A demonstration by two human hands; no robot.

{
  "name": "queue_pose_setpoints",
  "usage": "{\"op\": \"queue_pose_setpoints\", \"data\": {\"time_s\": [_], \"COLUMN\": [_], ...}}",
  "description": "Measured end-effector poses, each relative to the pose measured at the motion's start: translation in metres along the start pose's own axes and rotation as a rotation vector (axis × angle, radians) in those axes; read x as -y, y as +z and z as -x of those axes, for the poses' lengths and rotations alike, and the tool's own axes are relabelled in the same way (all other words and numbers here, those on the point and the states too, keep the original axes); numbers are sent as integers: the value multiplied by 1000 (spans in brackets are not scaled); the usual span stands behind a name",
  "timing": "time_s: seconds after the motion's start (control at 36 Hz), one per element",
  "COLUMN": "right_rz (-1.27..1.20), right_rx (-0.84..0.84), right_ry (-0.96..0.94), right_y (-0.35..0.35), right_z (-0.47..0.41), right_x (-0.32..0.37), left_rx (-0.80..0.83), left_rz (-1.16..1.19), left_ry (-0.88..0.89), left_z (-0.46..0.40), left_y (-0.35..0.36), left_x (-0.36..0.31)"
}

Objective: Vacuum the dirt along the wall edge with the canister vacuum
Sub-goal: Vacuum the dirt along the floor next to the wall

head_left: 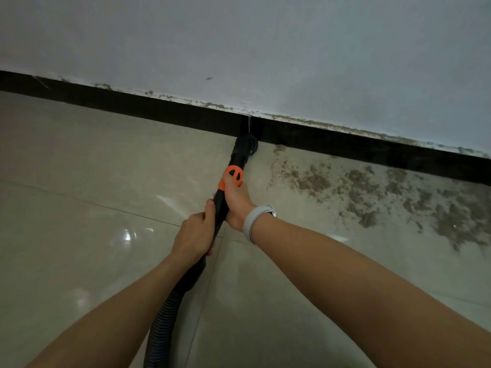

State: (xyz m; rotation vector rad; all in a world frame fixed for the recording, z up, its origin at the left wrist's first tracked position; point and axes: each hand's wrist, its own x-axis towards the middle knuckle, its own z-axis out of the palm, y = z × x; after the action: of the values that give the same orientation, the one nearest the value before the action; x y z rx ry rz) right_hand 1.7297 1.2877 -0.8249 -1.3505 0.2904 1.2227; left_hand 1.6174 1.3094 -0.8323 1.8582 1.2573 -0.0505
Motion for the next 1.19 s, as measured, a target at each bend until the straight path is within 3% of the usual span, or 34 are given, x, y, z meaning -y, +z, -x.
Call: {"op": "queue_pose_setpoints", "data": {"time_s": [0.19, 0.47, 0.67, 1.0, 1.19], "right_rz": [21, 71, 52, -146, -137], "right_rx": [-64, -113, -146, -1, -111], "right_ry": [-33, -98, -105, 13, -25], "right_y": [-27, -37, -41, -61, -66], "right_z": [8, 17, 24, 30, 28], "right_x": [4, 4, 8, 5, 4], "left_rx": [79, 69, 111, 131, 108], "left_rz": [-87, -254, -190, -264, -291], "left_ry": [103, 140, 164, 238, 303], "left_z": [18, 43, 39, 34, 43], "left_y": [20, 24, 24, 20, 31], "left_x": [-11, 1, -6, -8, -2]}}
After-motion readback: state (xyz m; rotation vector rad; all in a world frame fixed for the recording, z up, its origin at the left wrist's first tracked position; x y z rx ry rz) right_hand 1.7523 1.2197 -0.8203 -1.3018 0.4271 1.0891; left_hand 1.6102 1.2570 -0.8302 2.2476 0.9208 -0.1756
